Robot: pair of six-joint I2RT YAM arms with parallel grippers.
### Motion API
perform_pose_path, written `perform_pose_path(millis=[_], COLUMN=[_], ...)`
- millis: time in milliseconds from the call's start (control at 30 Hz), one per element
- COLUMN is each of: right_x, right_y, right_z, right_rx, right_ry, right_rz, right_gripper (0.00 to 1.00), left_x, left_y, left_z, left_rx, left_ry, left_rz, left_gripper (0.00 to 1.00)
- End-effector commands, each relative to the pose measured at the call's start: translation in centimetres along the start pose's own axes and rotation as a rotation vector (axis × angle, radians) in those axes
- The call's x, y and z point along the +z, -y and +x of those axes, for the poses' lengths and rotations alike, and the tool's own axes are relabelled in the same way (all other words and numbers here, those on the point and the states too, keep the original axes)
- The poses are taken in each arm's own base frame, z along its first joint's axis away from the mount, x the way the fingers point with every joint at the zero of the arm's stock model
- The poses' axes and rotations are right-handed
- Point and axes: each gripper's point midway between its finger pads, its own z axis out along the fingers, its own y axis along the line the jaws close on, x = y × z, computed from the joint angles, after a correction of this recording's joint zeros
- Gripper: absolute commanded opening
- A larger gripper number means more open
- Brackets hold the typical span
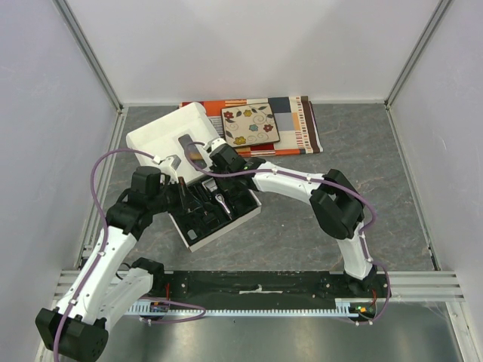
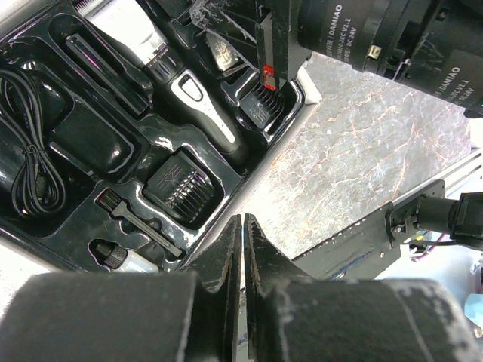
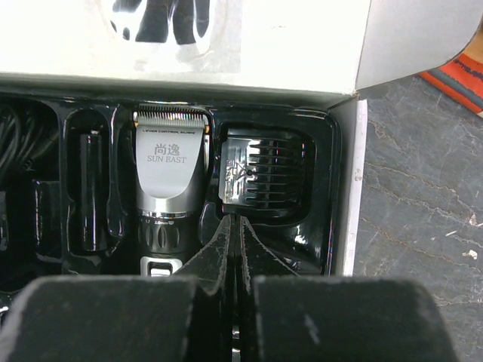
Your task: Sort the hair-cutting tools
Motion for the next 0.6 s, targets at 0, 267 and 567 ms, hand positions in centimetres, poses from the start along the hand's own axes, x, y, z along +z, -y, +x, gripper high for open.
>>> perform_pose_path(millis=[0,267,567], right_x=[0.2,-0.5,-3.2], right_y=[0.3,0.0,-0.2], right_z=[1.7,0.9,-2.5], right_rx=[-0.060,-0.086,-0.077], right_ry=[-0.093,-0.087,0.013], right_rz=[0.003,-0.019,-0.028], right_gripper=[0.00,0.00,0.00], left_x=[-0.1,-0.1,0.0], left_y=[0.4,0.3,0.3], left_z=[-0.8,-0.9,-0.9], left_rx=[0.056,0.053,0.052], left_ry=[0.040,0.042,0.040], left_rz=[0.027,0.022,0.019], left_gripper=[0.08,0.08,0.08])
